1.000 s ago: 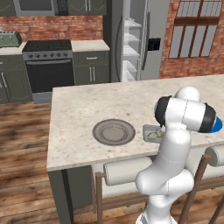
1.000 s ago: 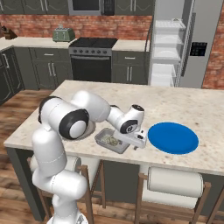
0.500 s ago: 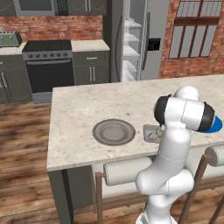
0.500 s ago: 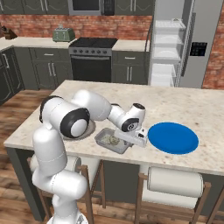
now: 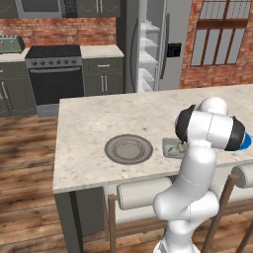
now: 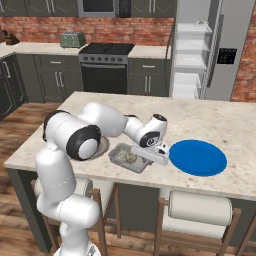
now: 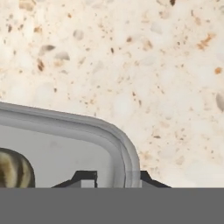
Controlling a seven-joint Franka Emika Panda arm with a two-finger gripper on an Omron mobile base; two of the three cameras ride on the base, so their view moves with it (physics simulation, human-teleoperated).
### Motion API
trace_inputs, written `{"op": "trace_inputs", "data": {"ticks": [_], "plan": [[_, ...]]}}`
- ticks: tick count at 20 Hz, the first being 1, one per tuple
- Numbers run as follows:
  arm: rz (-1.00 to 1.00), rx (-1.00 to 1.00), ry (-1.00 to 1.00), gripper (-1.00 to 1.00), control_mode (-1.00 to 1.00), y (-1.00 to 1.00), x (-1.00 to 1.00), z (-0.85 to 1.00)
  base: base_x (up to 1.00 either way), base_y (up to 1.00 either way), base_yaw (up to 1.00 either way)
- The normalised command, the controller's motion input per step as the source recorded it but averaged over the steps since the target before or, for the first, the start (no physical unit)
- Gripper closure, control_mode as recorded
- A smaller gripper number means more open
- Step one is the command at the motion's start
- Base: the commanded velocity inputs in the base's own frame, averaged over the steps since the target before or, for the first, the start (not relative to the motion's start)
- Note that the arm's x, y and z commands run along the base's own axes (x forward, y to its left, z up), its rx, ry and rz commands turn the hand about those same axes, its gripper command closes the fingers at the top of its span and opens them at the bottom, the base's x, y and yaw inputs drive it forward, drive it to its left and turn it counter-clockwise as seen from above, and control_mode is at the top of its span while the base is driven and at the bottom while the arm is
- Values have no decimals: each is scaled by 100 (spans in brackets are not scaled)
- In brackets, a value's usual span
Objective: Place two dumplings into each of the tupperware containers and then place the containers in the fridge.
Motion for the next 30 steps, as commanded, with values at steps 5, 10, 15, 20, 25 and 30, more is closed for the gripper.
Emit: {"op": "trace_inputs", "data": {"ticks": [5,10,15,20,25,30], "plan": [[-17,1,0,100,-100,1,0,80,0,0,0],[-39,0,0,100,-100,55,-16,58,0,0,0],[-50,0,0,100,-100,98,-42,23,0,0,0],[-50,0,0,100,-100,99,-41,52,0,0,0],[-48,0,1,100,-100,69,-57,73,0,0,0],[-36,3,6,100,-100,34,-76,63,0,0,0]]}}
